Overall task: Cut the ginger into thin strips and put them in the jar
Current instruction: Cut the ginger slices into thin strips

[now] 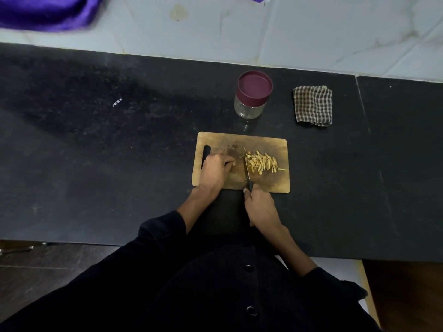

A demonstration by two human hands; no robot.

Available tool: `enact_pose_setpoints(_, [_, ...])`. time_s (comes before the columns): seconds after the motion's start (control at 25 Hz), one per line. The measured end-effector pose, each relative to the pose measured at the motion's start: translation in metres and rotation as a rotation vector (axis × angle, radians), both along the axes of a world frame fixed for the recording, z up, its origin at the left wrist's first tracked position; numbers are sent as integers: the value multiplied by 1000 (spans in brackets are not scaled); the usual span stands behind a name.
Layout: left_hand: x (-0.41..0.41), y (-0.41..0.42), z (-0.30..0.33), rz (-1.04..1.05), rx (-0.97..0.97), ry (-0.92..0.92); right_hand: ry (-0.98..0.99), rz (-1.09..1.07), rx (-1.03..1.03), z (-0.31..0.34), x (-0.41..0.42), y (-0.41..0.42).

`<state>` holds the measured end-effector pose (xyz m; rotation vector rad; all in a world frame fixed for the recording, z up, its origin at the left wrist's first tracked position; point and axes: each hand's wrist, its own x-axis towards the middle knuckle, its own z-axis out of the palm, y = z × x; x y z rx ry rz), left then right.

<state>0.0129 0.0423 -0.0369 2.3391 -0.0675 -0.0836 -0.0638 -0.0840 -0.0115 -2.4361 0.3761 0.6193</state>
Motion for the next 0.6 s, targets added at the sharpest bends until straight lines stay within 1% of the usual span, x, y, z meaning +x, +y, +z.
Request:
enact_pose_setpoints(0.36, [3,6,13,-24,-72,42,15,8,57,9,-4,-5])
enact_pose_setpoints(0.52, [7,19,20,82,-203,84,3,74,35,12,-3,1])
enact_pose_setpoints(0.6, [11,28,22,136,-233,75,-12,129,12,11,-1,7])
